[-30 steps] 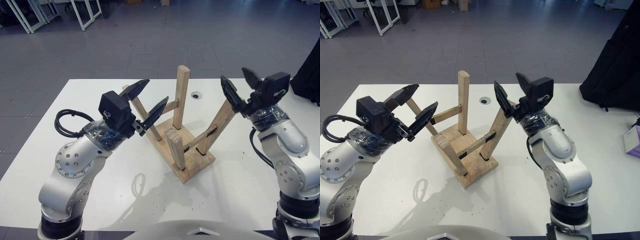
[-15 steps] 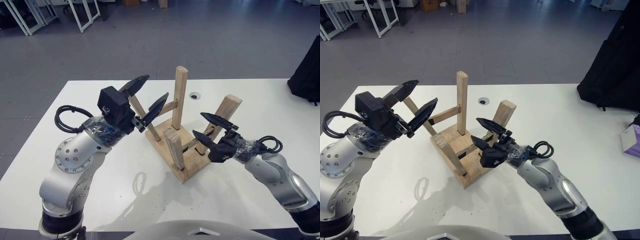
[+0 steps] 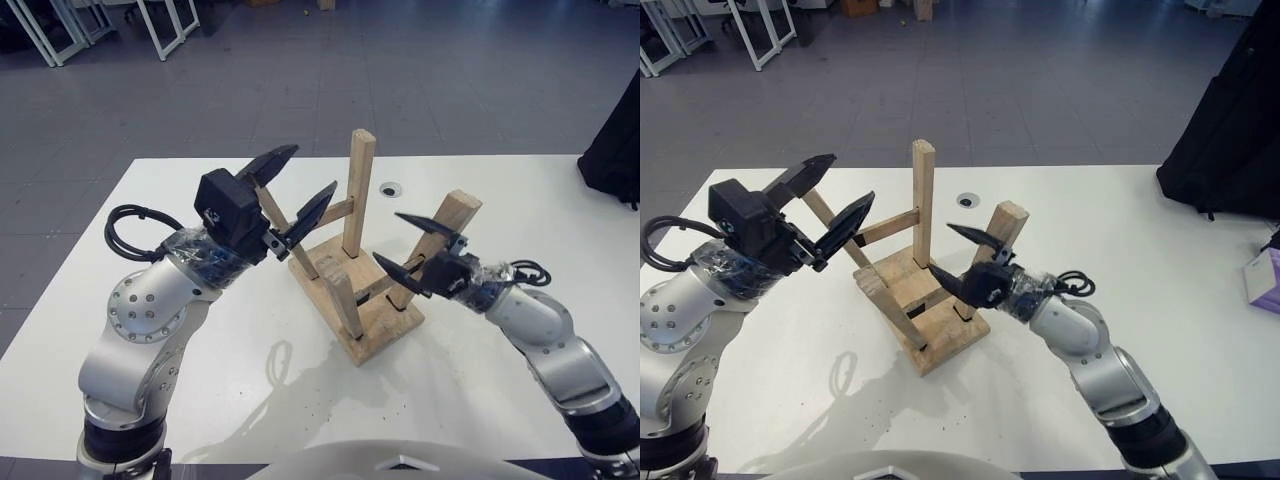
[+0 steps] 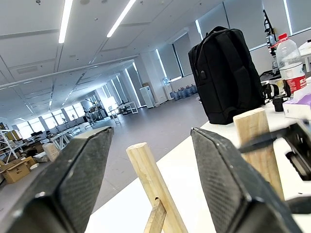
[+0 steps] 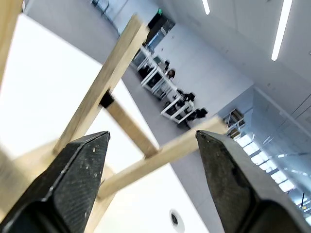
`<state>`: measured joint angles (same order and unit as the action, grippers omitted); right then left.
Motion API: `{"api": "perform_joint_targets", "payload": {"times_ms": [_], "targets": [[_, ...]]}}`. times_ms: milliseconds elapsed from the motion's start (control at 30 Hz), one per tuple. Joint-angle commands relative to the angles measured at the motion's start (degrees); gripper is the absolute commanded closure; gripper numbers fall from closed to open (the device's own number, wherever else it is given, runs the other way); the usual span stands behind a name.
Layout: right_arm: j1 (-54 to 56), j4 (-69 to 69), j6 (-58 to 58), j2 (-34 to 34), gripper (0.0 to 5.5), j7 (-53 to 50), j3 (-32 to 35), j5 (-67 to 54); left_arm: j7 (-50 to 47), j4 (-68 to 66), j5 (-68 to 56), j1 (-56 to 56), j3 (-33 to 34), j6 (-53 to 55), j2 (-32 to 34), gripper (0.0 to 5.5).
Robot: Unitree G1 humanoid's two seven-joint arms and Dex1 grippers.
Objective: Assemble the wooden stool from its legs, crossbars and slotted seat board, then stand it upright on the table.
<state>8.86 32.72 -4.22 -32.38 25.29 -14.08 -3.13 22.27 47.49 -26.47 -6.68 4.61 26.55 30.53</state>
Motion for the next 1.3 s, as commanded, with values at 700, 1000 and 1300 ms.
{"api": "perform_joint_targets", "payload": {"times_ms": [700,1000,1300], "targets": [[-0.8,2.4,-22.4,11.0,2.22,-5.6,11.0,-18.0,3.5,2.6,-10.8,8.1,-6.3,3.6,3.4,2.56],[-0.2,2.8,-21.3,11.3,2.22,-3.3,6.4,-15.5,5.1,-2.5,-6.0,5.8,-10.8,1.0,0.6,2.56],[2.5,2.7,-24.9,10.3,2.22,3.0,1.9,-19.2,7.6,-5.7,-2.2,7.9,-16.0,-1.2,0.3,2.56]]}}
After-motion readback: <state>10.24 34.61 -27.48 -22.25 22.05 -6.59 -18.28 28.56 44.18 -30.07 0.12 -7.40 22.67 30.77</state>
